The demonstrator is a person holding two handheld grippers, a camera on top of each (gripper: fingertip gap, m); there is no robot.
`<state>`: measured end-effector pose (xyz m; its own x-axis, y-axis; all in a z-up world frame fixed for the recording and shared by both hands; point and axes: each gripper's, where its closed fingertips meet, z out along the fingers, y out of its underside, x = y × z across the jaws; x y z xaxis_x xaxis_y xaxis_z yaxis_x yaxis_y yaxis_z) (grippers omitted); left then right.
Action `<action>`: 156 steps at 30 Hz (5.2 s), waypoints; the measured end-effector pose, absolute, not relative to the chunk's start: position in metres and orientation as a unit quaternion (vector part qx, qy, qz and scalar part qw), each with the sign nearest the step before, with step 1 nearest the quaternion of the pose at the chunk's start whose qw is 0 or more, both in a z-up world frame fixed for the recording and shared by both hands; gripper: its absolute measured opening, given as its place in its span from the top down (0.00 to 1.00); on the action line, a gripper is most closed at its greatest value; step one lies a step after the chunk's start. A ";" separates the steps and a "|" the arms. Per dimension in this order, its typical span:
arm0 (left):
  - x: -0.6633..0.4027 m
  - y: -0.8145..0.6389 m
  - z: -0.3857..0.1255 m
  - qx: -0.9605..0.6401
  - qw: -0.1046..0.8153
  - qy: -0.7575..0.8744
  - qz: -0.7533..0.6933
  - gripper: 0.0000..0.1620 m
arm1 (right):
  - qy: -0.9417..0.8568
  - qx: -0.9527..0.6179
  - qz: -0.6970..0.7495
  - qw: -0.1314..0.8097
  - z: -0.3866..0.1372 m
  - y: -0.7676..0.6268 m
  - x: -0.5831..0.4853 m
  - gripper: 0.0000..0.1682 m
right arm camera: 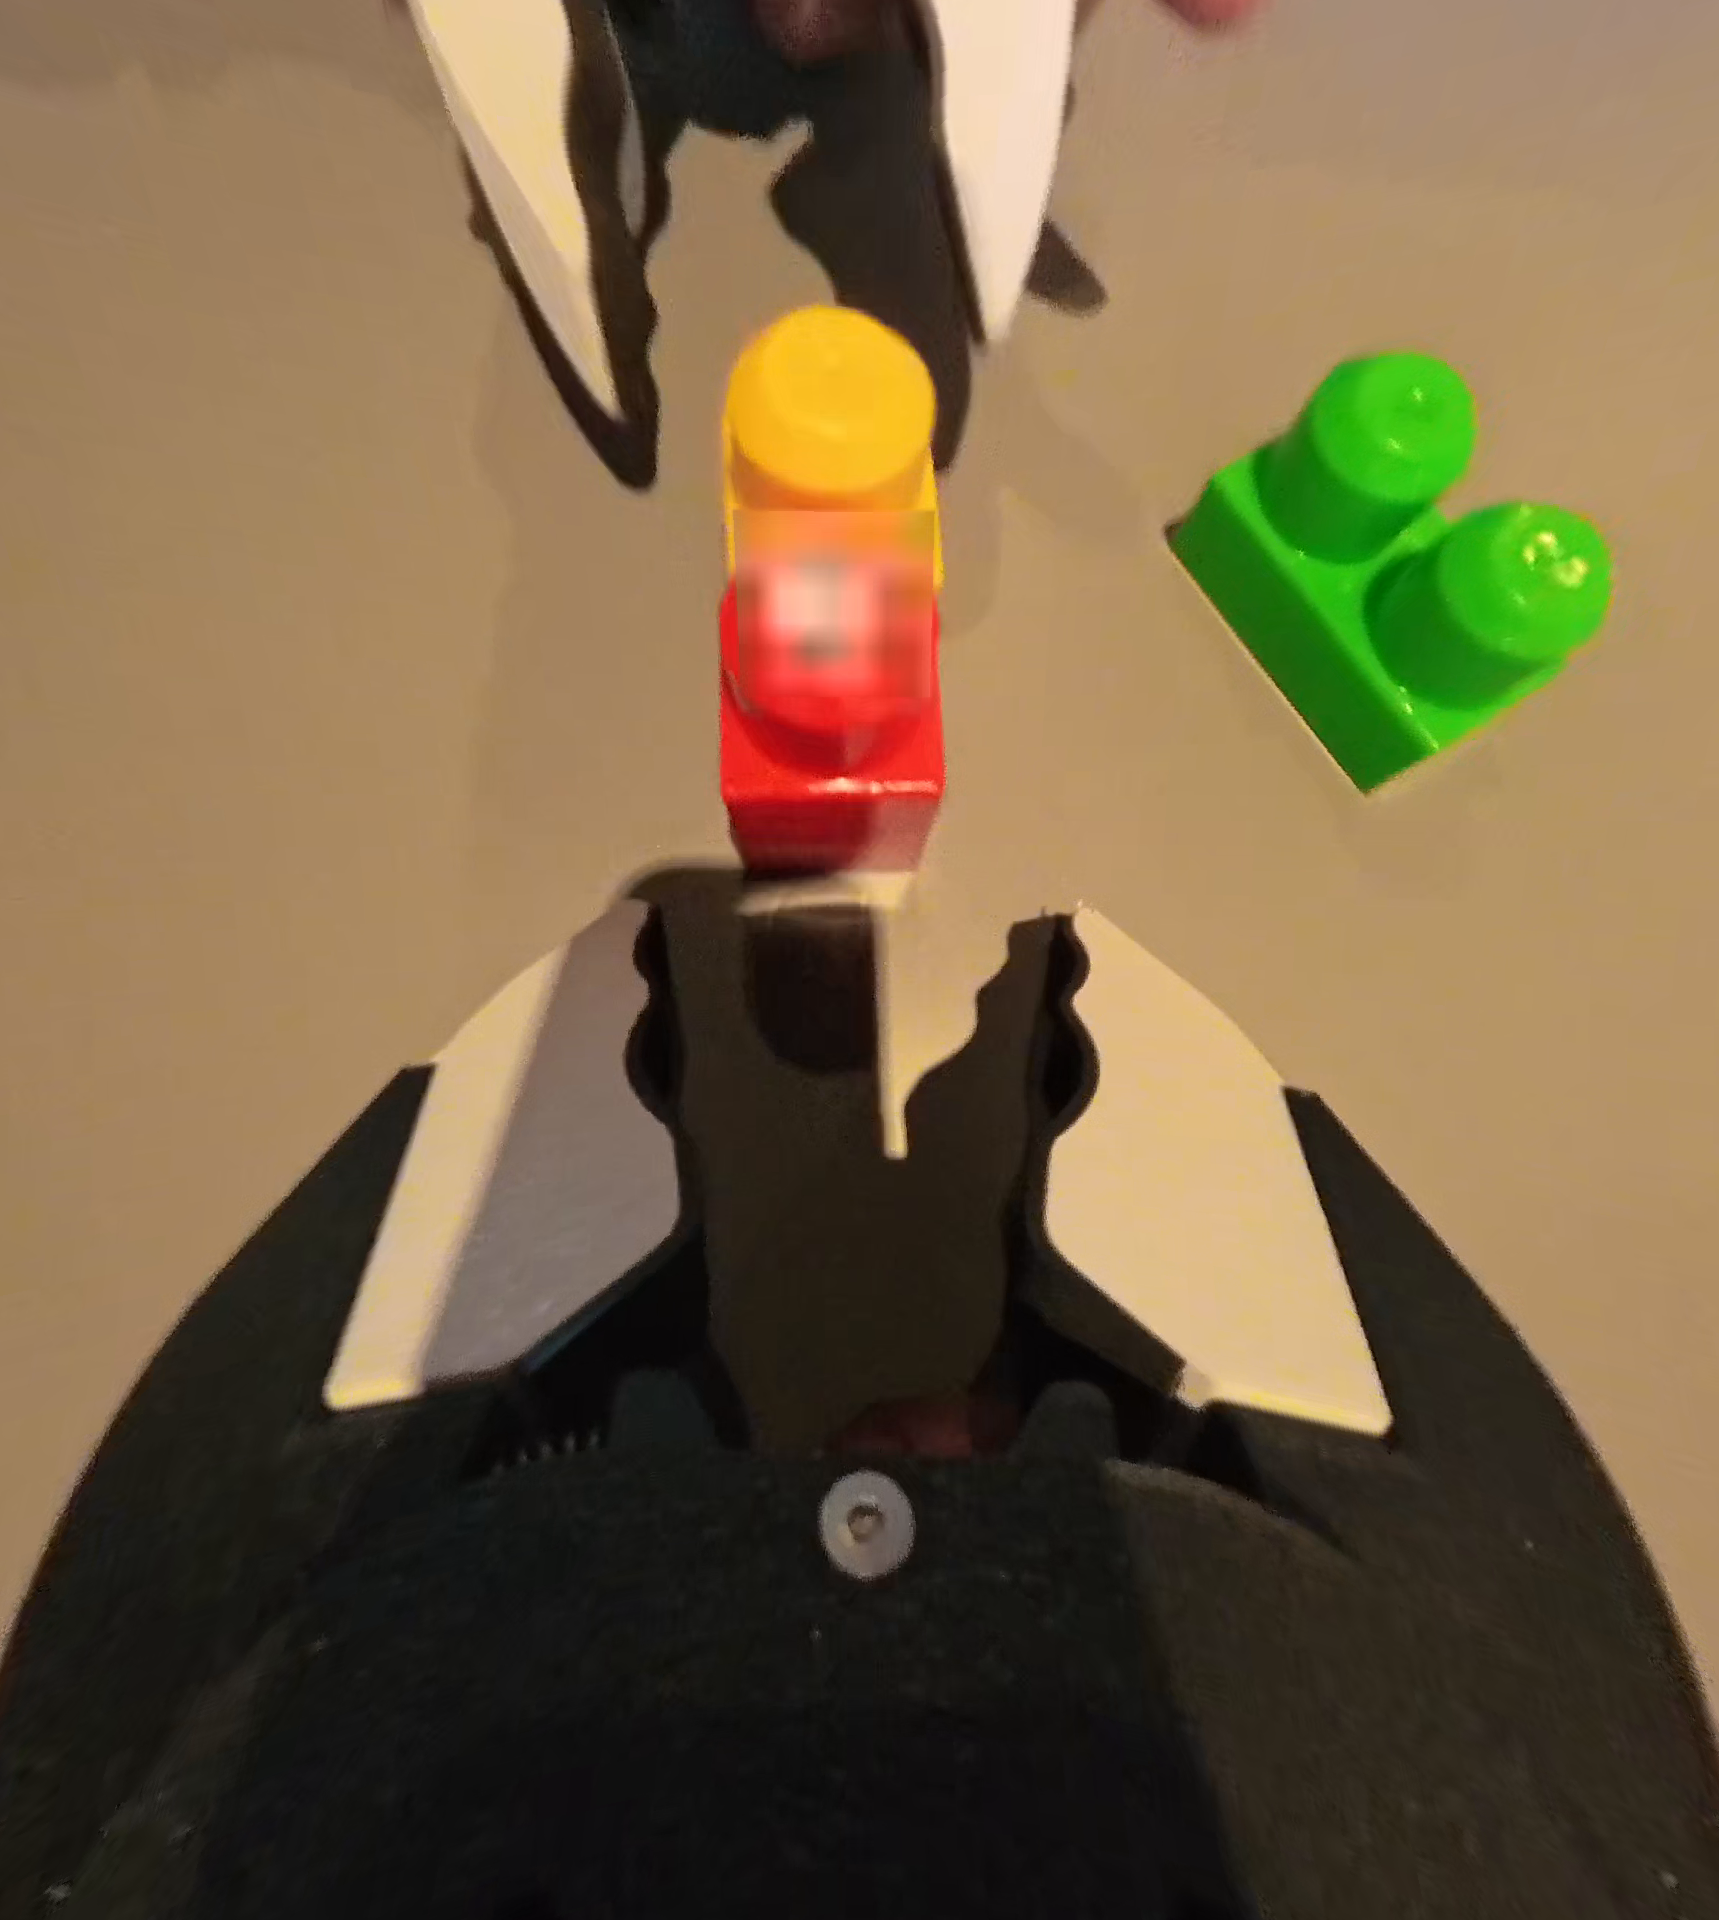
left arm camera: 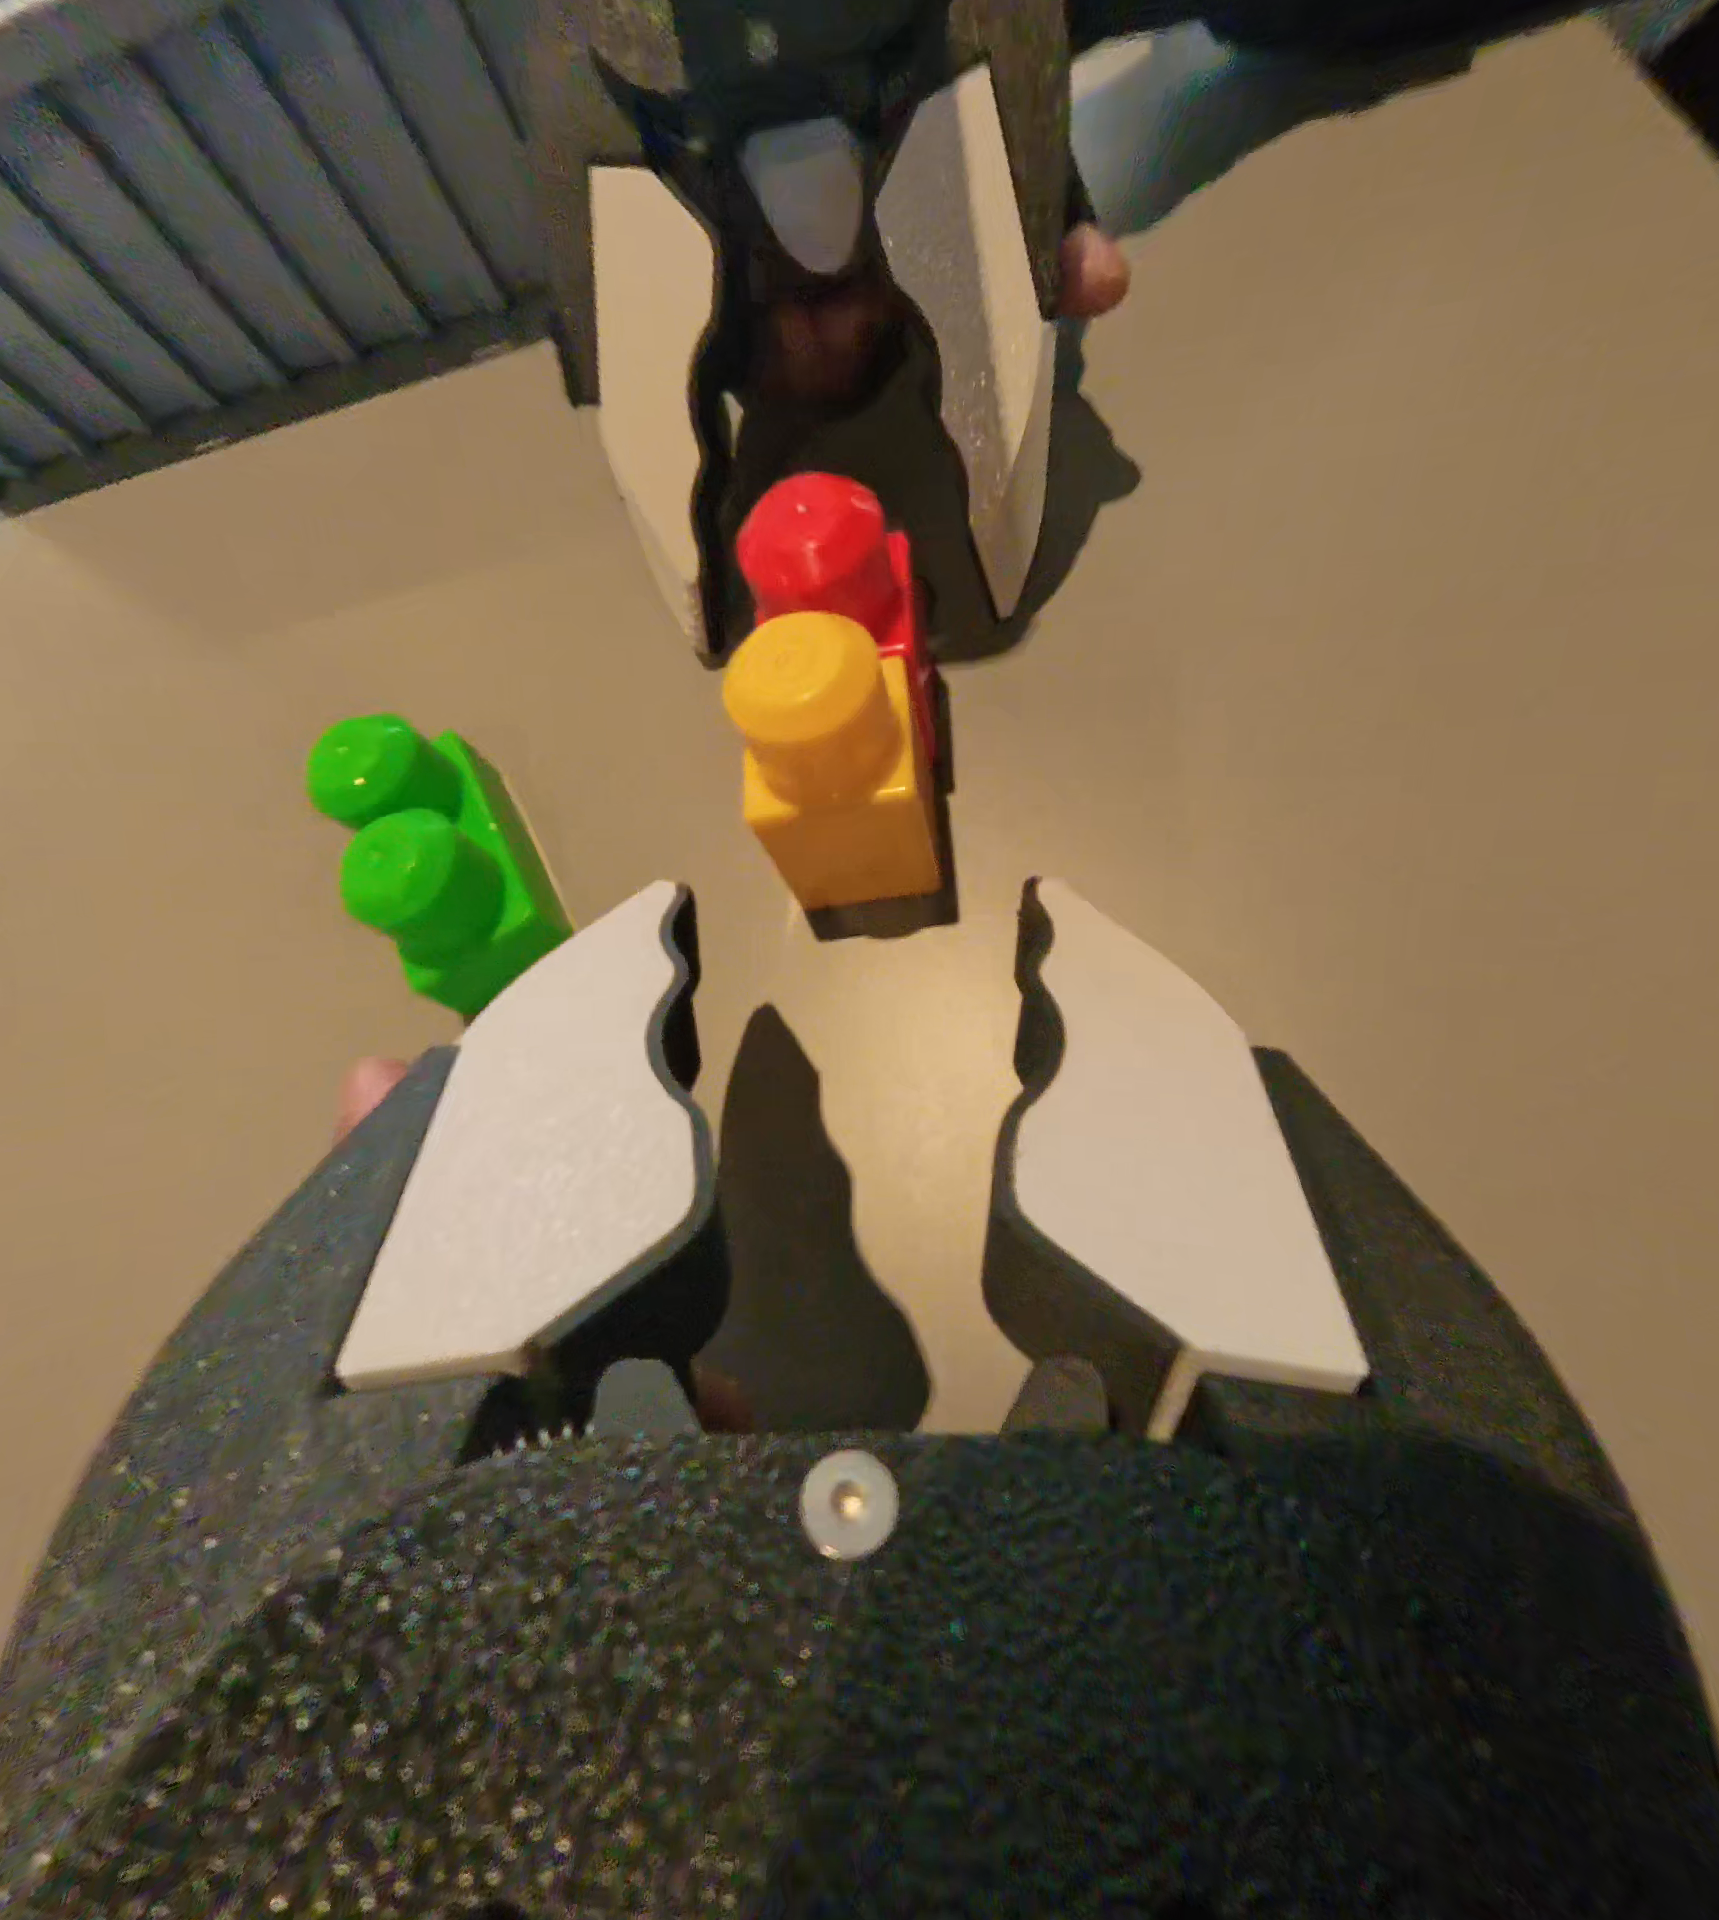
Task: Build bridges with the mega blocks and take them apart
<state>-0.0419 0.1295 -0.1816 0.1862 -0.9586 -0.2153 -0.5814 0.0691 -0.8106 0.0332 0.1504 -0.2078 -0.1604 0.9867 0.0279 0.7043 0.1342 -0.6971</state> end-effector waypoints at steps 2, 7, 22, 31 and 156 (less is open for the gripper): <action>-0.052 0.135 -0.173 -0.651 0.442 0.570 -0.238 0.65 | -0.702 -0.603 0.275 0.259 -0.207 0.161 0.040 0.58; -0.074 0.189 -0.168 -0.730 0.462 0.453 -0.221 0.67 | -0.645 -0.628 0.296 0.320 -0.191 0.198 0.029 0.61; -0.040 0.227 -0.203 -0.799 0.385 0.441 -0.138 0.79 | -0.617 -0.636 0.298 0.354 -0.184 0.226 0.010 0.64; -0.037 0.185 -0.130 -0.668 0.506 0.483 -0.254 0.79 | -0.640 -0.589 0.332 0.366 -0.173 0.207 0.014 0.63; -0.013 0.148 -0.200 -0.709 0.383 0.566 -0.176 0.76 | -0.677 -0.623 0.299 0.255 -0.203 0.154 0.020 0.79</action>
<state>-0.0131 0.1478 -0.1999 0.2972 -0.9368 -0.1847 -0.6680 -0.0657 -0.7412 0.0201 0.1538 -0.2029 -0.0943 0.9952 -0.0271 0.6904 0.0457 -0.7220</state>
